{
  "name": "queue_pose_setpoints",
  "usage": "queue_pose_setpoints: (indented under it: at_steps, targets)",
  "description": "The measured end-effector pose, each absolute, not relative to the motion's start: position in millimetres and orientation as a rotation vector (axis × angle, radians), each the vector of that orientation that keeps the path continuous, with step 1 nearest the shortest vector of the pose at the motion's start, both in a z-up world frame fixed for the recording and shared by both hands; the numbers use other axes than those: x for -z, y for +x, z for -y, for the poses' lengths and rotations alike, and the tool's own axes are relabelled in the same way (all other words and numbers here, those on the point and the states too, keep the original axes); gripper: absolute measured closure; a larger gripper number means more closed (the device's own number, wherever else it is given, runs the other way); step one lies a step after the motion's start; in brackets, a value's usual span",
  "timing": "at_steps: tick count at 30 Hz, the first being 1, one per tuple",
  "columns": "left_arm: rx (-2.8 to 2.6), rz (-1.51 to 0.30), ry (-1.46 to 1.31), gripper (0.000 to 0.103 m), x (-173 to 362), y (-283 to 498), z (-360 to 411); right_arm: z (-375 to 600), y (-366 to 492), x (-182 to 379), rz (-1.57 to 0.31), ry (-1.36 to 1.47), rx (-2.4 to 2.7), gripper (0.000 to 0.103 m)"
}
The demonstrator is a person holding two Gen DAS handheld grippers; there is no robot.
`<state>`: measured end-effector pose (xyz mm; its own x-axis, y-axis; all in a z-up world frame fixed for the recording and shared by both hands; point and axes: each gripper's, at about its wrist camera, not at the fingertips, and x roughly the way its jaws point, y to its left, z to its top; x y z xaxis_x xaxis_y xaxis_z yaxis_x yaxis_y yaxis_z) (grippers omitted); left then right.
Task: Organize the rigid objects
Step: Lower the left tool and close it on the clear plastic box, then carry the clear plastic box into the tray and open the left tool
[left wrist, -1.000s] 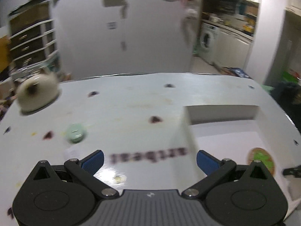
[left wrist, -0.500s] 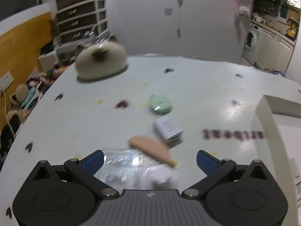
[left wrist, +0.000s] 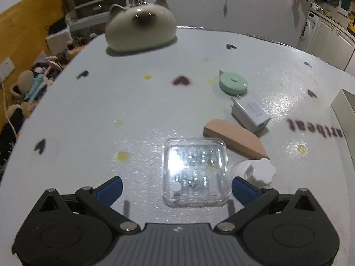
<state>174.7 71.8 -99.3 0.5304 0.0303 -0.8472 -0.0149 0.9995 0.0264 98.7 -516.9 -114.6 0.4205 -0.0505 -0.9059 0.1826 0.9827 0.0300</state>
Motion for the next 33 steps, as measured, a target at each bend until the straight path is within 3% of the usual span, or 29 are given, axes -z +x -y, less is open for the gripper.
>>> queue_pose_setpoints:
  at_steps: [11,20,33]
  targets:
    - [0.024,-1.041,-0.036,0.011,109,199,-65,512,100,115,-1.129,0.127,0.178,0.095]
    - [0.008,-1.048,0.003,0.03,111,203,-62,513,100,115,-1.131,0.139,0.189,0.095]
    - [0.008,-0.97,0.004,0.03,68,188,-50,512,102,115,-1.133,0.141,0.192,0.095]
